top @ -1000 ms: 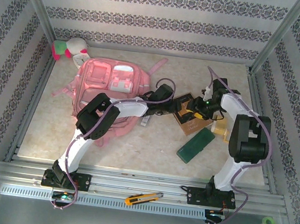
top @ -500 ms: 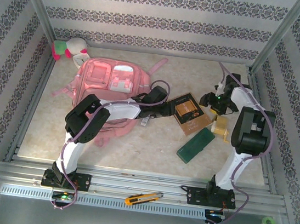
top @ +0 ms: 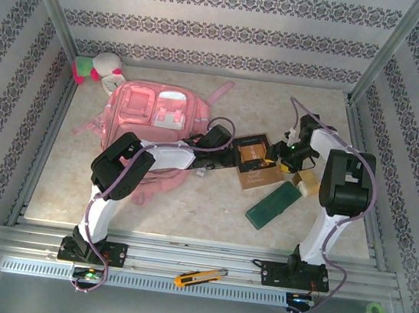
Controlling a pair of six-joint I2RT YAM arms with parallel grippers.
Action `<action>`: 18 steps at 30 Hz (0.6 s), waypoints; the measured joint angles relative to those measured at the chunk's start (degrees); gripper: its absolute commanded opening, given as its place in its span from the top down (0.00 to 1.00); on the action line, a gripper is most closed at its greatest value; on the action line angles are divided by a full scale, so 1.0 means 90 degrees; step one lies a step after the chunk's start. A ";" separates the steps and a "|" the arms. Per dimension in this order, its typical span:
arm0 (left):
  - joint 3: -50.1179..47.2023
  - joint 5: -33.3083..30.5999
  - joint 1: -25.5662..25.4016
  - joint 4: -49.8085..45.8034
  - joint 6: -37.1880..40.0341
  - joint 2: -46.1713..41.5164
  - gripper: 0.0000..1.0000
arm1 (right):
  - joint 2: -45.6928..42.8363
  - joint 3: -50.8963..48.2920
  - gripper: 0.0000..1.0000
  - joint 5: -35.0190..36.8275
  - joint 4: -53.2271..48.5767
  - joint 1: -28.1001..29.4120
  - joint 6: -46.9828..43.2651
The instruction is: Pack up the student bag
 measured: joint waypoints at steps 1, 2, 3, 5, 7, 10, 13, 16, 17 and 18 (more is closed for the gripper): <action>-0.0012 0.0010 0.0000 0.0029 -0.0039 0.0000 0.47 | -0.0126 -0.0092 0.40 -0.0049 -0.0024 0.0070 0.0044; -0.0036 0.0044 0.0002 0.0085 -0.0114 -0.0002 0.47 | -0.0294 -0.0187 0.39 -0.0066 -0.0032 0.0134 0.0085; -0.0061 0.0058 0.0002 0.0107 -0.0165 -0.0010 0.47 | -0.0415 -0.0238 0.40 -0.0075 -0.0063 0.0175 0.0102; -0.0131 0.0112 0.0002 0.0119 -0.0284 -0.0036 0.48 | -0.0748 -0.0262 0.40 -0.0029 -0.0151 0.0202 0.0131; -0.0163 0.0148 0.0002 0.0119 -0.0352 -0.0049 0.49 | -0.0954 -0.0238 0.40 0.0095 -0.0189 0.0185 0.0148; -0.0165 0.0170 0.0005 0.0117 -0.0444 -0.0049 0.52 | -0.0952 -0.0163 0.40 0.0255 -0.0255 0.0175 0.0138; -0.0185 0.0172 0.0005 0.0119 -0.0525 -0.0049 0.52 | -0.0755 -0.0160 0.41 0.0396 -0.0291 0.0192 0.0049; -0.0197 0.0202 0.0005 0.0117 -0.0600 -0.0049 0.53 | -0.0478 -0.0168 0.43 0.0427 -0.0279 0.0192 0.0010; -0.0197 0.0223 0.0005 0.0117 -0.0619 -0.0049 0.53 | -0.0389 -0.0172 0.45 0.0425 -0.0274 0.0192 -0.0005; -0.0194 0.0245 0.0005 0.0117 -0.0634 -0.0046 0.53 | -0.0325 -0.0175 0.46 0.0423 -0.0272 0.0192 -0.0019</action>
